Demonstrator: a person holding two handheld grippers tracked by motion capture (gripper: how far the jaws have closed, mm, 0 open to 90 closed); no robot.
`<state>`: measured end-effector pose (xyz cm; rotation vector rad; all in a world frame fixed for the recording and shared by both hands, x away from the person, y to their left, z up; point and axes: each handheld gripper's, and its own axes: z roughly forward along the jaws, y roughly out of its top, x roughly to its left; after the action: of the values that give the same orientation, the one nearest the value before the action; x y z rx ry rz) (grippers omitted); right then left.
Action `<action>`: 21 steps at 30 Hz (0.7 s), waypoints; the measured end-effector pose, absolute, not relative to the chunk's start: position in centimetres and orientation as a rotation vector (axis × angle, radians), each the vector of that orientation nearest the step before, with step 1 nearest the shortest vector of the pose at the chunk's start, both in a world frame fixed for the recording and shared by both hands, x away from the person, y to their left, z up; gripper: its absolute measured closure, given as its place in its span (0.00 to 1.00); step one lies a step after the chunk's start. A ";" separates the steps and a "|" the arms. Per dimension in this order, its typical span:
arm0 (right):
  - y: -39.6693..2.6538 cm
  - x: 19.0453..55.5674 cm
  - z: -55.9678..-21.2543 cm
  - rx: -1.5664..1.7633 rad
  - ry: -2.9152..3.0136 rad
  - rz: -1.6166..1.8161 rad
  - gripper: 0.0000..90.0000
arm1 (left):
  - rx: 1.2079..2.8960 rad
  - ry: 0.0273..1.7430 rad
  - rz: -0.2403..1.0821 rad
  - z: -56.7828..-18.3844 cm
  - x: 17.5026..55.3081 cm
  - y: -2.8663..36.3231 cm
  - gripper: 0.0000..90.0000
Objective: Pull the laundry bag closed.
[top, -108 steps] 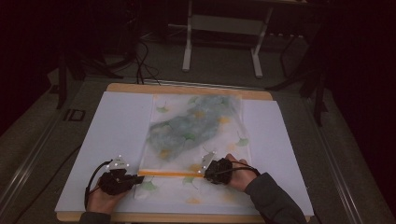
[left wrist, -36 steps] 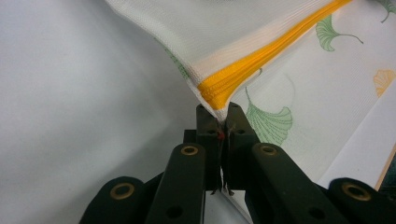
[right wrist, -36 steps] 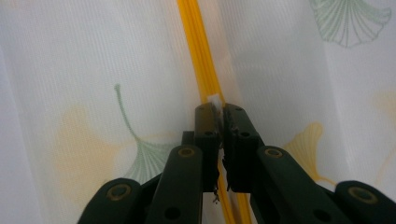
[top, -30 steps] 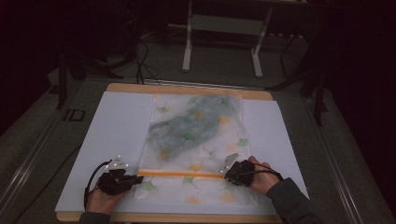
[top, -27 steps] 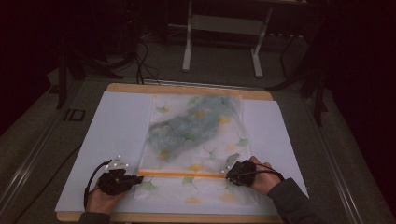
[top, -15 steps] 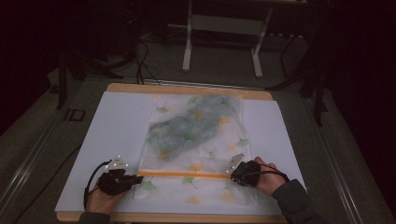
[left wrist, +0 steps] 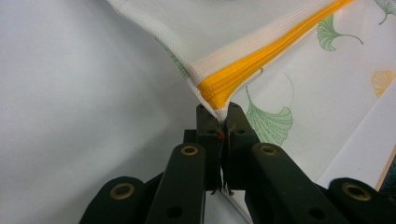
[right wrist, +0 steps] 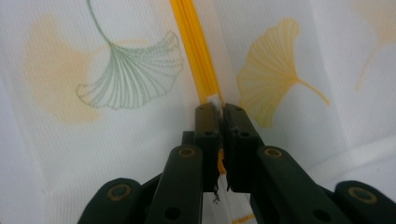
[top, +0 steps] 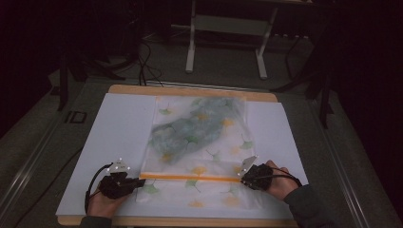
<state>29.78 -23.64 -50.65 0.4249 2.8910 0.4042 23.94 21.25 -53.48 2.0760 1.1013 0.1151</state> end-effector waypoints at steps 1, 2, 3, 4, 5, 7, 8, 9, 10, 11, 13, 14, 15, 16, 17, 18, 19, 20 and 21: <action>-23.8 29.8 -50.7 0.434 2.890 0.405 0.95 | 2.075 1.102 0.115 -53.5 23.9 21.3 0.97; -24.0 29.8 -50.6 0.439 2.889 0.399 0.95 | 2.076 1.102 0.115 -53.5 23.9 21.3 0.97; -24.1 29.8 -50.6 0.443 2.888 0.400 0.95 | 2.077 1.101 0.114 -53.5 23.9 21.3 0.97; -24.4 29.8 -50.6 0.445 2.889 0.398 0.95 | 2.076 1.102 0.114 -53.5 23.9 21.3 0.97; -24.5 29.7 -50.6 0.457 2.886 0.401 0.95 | 2.076 1.102 0.114 -53.5 23.9 21.3 0.97; -24.9 29.7 -50.6 0.469 2.888 0.410 0.95 | 2.077 1.100 0.113 -53.5 23.9 21.3 0.97; -25.1 29.7 -50.6 0.467 2.890 0.411 0.95 | 2.077 1.100 0.113 -53.5 23.9 21.2 0.97; -25.1 29.7 -50.6 0.471 2.889 0.417 0.95 | 2.074 1.102 0.113 -53.5 23.9 21.2 0.97; -25.2 29.7 -50.6 0.474 2.890 0.422 0.95 | 2.077 1.100 0.112 -53.5 23.9 21.2 0.97; -25.3 29.7 -50.6 0.478 2.892 0.424 0.95 | 2.075 1.099 0.114 -53.5 23.9 21.3 0.97; -25.5 29.8 -50.5 0.484 2.892 0.435 0.95 | 2.074 1.099 0.113 -53.5 23.9 21.3 0.97; -25.7 29.8 -50.5 0.490 2.890 0.436 0.95 | 2.073 1.100 0.112 -53.5 23.9 21.3 0.97; -25.8 29.8 -50.5 0.493 2.891 0.435 0.95 | 2.073 1.100 0.112 -53.5 23.9 21.3 0.97; -25.9 29.8 -50.5 0.496 2.890 0.434 0.95 | 2.073 1.101 0.112 -53.5 23.9 21.3 0.97; -26.1 29.7 -50.4 0.508 2.887 0.432 0.95 | 2.072 1.102 0.111 -53.5 23.9 21.3 0.97; -26.3 29.8 -50.4 0.502 2.889 0.433 0.95 | 2.071 1.103 0.111 -53.5 23.9 21.3 0.97; -26.4 29.7 -50.4 0.513 2.888 0.441 0.95 | 2.072 1.101 0.112 -53.5 23.9 21.3 0.97; -26.6 29.7 -50.5 0.515 2.889 0.450 0.95 | 2.073 1.100 0.112 -53.5 23.9 21.3 0.97; -26.7 29.7 -50.5 0.517 2.889 0.448 0.95 | 2.073 1.101 0.111 -53.5 23.9 21.3 0.97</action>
<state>29.68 -26.67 -50.46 0.5171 2.8888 0.4476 23.87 21.28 -53.52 2.0725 1.1006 0.1108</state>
